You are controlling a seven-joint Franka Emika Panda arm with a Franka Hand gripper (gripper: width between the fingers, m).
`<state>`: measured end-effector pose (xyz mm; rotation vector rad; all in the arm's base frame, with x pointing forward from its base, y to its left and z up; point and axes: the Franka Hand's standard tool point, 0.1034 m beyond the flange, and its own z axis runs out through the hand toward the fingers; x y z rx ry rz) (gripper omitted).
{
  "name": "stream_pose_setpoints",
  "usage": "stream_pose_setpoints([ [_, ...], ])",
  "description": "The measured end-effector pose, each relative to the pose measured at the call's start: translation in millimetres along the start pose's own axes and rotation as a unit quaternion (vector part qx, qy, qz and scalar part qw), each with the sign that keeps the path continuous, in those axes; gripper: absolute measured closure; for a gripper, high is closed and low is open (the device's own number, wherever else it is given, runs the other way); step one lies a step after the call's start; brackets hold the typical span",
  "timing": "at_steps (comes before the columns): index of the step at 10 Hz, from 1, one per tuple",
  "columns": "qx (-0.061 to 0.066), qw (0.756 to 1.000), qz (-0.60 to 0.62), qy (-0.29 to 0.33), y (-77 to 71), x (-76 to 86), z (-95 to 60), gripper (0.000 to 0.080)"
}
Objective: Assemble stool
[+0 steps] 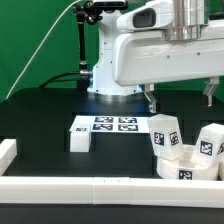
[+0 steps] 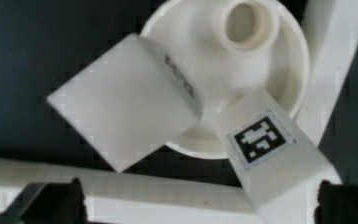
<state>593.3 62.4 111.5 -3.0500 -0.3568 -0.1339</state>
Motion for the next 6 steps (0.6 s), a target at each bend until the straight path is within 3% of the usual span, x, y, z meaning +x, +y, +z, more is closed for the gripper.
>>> stream_pose_setpoints([
  [1, -0.009, 0.999, -0.046, 0.002, -1.0, -1.4, 2.3, 0.0151],
  [3, -0.014, 0.990, -0.139, -0.004, 4.3, -4.5, 4.3, 0.0151],
  [6, -0.015, 0.980, -0.197, -0.009, 14.2, -8.7, 9.8, 0.0151],
])
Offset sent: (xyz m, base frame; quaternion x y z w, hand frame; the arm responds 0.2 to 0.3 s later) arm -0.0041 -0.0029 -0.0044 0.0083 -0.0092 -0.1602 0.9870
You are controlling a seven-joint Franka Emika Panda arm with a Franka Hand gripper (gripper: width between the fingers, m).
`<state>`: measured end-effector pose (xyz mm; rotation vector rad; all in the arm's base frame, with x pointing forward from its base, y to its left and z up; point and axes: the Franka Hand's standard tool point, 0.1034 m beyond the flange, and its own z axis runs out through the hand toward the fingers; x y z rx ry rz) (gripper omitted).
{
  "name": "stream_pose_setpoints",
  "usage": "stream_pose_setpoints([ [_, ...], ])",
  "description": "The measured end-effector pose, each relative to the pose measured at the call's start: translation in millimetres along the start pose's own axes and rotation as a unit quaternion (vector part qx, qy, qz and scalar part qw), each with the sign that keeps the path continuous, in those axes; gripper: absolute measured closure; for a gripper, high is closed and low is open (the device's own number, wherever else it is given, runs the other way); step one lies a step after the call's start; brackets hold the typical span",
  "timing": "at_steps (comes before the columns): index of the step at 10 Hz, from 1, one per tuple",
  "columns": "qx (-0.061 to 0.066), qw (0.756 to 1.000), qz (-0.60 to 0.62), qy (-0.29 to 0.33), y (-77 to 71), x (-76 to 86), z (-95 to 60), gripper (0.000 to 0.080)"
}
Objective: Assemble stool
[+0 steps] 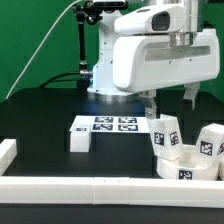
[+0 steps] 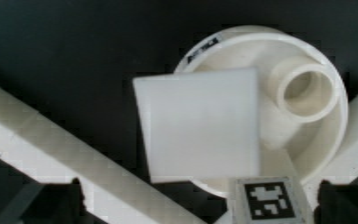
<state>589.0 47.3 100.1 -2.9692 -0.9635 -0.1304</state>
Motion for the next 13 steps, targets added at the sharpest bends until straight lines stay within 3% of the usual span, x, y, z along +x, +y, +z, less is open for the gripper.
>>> stream_pose_setpoints([
  [6, -0.002, 1.000, 0.013, -0.009, 1.0, -3.3, 19.2, 0.0151],
  [8, -0.002, 1.000, 0.018, -0.009, 1.3, -3.5, 19.2, 0.0374],
  [9, -0.002, 1.000, 0.018, -0.009, 1.7, -3.7, 19.1, 0.0374],
  [10, -0.002, 1.000, 0.024, -0.008, 1.7, -3.8, 19.2, 0.0464],
  [13, -0.003, 0.996, 0.086, -0.008, 2.0, -3.9, 19.2, 0.0464],
])
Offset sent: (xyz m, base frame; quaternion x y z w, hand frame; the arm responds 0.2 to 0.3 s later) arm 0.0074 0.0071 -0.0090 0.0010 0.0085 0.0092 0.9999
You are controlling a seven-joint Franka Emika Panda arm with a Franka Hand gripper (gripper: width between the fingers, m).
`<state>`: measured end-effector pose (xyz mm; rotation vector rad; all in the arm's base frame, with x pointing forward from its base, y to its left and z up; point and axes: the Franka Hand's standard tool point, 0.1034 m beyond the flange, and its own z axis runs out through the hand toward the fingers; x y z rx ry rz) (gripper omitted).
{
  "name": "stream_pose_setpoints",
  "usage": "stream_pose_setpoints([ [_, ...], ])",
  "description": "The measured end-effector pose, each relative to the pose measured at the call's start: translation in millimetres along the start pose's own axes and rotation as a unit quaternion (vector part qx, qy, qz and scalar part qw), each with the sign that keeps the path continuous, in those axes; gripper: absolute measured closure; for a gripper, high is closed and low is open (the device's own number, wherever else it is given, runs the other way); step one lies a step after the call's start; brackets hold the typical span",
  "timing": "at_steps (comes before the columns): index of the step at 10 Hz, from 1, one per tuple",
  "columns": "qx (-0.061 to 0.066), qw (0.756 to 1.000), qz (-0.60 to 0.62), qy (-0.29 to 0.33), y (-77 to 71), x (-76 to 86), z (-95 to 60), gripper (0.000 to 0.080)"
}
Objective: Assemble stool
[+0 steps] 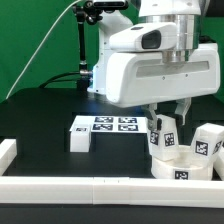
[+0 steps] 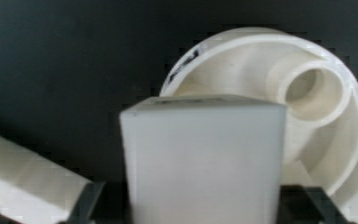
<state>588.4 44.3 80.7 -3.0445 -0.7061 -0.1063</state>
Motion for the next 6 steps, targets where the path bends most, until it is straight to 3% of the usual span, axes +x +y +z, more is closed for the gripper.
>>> stream_pose_setpoints([
  [3, 0.001, 0.993, 0.116, 0.002, 0.2, -0.6, 0.6, 0.0462],
  [5, 0.002, 0.974, 0.226, 0.008, -0.1, -0.6, 0.8, 0.0462],
  [6, 0.003, 0.953, 0.303, 0.008, -1.1, -0.7, 1.1, 0.0462],
])
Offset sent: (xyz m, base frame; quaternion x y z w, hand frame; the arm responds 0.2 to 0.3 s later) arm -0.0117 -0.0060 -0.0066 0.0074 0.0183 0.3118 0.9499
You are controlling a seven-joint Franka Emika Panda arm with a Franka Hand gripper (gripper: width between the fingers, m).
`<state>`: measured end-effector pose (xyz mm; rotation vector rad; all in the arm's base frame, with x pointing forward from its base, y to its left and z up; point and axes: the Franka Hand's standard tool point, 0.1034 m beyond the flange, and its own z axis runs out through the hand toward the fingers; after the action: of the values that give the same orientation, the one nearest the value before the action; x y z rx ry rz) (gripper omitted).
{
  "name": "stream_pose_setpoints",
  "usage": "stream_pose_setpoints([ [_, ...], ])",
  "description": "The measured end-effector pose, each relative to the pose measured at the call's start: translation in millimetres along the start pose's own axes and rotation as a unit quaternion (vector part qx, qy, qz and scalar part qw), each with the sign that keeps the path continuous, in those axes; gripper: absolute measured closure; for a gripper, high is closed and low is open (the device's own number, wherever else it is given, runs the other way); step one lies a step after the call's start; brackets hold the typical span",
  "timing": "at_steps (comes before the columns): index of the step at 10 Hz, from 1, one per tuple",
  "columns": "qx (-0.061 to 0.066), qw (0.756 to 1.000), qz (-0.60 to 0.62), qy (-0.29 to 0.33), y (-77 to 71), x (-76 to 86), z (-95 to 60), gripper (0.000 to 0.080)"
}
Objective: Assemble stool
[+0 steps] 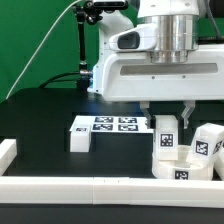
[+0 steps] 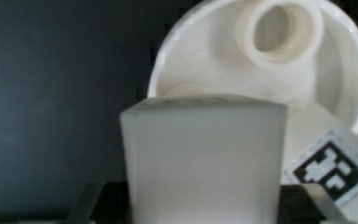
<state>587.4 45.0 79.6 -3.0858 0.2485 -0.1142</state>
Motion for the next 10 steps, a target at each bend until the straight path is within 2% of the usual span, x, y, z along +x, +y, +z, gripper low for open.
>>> stream_pose_setpoints([
  [3, 0.012, 0.982, 0.190, -0.004, -6.0, -2.0, 0.7, 0.0462],
  [8, 0.012, 0.948, 0.319, -0.006, -5.7, -2.1, 1.1, 0.0462],
  [9, 0.016, 0.931, 0.364, -0.007, -4.8, -2.2, 1.4, 0.0462],
  [10, 0.027, 0.910, 0.414, -0.004, -2.4, -1.4, 1.1, 0.0462],
])
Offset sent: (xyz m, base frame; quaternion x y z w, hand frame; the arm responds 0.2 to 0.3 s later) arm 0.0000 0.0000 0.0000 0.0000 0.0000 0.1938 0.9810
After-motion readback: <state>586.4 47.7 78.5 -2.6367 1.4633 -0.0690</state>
